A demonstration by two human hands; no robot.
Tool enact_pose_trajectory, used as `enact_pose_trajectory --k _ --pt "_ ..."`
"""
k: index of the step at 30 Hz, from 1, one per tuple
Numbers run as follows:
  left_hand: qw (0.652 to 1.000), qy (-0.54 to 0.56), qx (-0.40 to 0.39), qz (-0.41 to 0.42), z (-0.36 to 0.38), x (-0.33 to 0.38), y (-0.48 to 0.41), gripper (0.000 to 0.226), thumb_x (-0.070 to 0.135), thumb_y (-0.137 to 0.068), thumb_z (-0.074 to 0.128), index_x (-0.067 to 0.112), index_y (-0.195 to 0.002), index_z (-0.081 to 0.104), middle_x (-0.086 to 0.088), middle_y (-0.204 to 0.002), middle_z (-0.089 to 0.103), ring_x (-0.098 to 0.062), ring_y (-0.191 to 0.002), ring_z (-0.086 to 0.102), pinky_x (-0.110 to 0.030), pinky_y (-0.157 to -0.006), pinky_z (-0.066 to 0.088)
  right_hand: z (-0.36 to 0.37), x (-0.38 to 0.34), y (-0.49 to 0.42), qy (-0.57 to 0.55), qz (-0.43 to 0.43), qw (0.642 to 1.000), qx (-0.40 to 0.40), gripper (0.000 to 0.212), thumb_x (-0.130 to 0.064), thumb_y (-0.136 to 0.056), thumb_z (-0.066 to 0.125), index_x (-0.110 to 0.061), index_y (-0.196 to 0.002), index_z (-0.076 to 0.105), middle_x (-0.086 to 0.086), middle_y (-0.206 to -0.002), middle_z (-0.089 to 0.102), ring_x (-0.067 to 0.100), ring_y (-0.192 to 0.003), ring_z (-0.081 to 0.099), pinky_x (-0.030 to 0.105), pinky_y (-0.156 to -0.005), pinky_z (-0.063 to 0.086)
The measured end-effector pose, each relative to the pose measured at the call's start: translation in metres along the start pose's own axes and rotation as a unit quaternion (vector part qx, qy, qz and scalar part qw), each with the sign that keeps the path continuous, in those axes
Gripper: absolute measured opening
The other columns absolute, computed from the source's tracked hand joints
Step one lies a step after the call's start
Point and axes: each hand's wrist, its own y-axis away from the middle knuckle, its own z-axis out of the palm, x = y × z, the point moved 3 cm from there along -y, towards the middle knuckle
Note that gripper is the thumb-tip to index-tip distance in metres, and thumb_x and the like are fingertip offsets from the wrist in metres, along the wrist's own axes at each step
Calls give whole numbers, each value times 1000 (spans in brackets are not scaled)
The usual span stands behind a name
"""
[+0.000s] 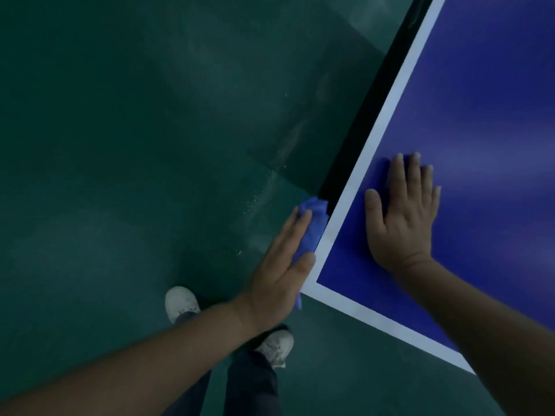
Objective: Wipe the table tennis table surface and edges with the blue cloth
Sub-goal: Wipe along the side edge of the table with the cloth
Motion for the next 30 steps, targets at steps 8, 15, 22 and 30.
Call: enact_pose_trajectory --k 8,15,22,30 --pt "997 -69 -15 31 2 40 -155 58 18 -108 41 18 -160 16 0 -169 9 -9 -155 2 -26 -125 5 -2 0 -3 32 -2 999 -19 74 -59 -98 19 -19 -161 14 5 -169 1 26 -155 -5 51 -125 0" --pt "995 -58 3 79 8 37 -110 53 26 -108 34 35 -158 20 17 -167 12 -4 -154 2 -14 -121 3 -6 0 -2 31 -9 999 -26 74 -57 -99 21 -16 -160 16 7 -169 2 28 -155 -6 53 -124 1" --pt "998 -62 -8 21 11 27 -83 56 41 -102 41 56 -151 20 30 -163 11 7 -150 2 -5 -115 6 -4 4 -1 20 -16 999 -24 73 -57 -100 22 -17 -161 17 7 -169 4 29 -155 -5 54 -124 2" --pt "999 -32 22 27 18 48 -165 55 25 -104 40 27 -158 29 16 -166 19 2 -152 8 -19 -121 9 -7 5 -1 12 -12 1000 -19 72 -55 -100 24 -15 -160 21 9 -168 8 31 -155 -1 57 -123 6"
